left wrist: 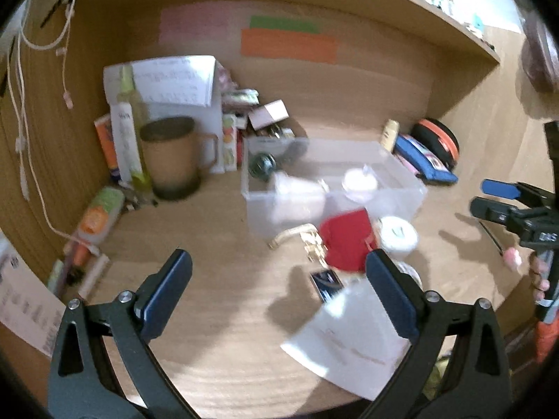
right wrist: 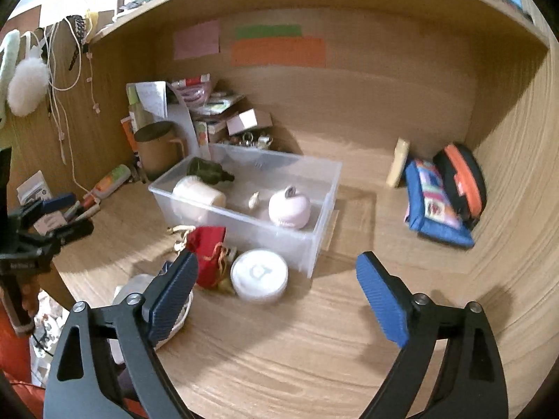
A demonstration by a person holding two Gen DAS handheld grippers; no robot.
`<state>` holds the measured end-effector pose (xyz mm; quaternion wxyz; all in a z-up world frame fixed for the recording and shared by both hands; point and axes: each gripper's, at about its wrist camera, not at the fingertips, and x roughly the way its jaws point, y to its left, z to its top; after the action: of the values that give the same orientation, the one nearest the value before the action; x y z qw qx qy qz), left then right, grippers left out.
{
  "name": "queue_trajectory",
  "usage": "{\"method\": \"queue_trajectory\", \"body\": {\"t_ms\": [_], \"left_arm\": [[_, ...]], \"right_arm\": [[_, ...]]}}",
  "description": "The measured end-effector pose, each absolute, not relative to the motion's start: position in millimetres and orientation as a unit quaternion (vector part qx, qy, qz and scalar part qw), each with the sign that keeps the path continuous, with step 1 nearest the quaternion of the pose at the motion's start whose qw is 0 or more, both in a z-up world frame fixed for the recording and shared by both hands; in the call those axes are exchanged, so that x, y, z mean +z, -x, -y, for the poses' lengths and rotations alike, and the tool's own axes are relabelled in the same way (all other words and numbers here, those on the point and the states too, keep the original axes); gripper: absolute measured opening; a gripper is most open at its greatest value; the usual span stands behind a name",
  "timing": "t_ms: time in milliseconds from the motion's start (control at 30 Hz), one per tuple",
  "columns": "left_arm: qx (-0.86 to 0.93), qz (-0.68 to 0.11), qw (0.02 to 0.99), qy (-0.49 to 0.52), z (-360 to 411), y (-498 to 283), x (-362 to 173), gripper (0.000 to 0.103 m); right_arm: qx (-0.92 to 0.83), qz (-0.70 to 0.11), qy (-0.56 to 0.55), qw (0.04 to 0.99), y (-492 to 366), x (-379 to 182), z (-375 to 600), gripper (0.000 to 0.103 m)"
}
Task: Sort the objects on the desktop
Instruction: 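Grasp the white drawstring bag with the left tool while the right moves toward the white round box, then grasp the white round lidded box with the right tool while the left lifts the bag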
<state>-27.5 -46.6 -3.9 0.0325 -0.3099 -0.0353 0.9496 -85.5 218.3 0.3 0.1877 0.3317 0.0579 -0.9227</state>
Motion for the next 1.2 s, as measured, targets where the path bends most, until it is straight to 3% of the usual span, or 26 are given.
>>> {"method": "queue_trajectory", "body": {"t_ms": [533,1067,1133,1200], "left_arm": [[0.916,0.006,0.131,0.378,-16,13,-61,0.101],[0.908,0.014,0.112,0.404,-27,42,-87,0.101],[0.91,0.01,0.106,0.402,-27,43,-87,0.096],[0.912,0.017,0.099,0.397,-24,45,-86,0.083]], "right_arm": [[-0.899,-0.059,-0.397,0.176,106,-66,-215,0.091],[-0.875,-0.081,-0.436,0.192,150,-99,-191,0.086],[-0.872,-0.084,-0.44,0.196,153,-101,-187,0.083],[-0.871,-0.084,-0.44,0.201,155,-103,-184,0.079]]}}
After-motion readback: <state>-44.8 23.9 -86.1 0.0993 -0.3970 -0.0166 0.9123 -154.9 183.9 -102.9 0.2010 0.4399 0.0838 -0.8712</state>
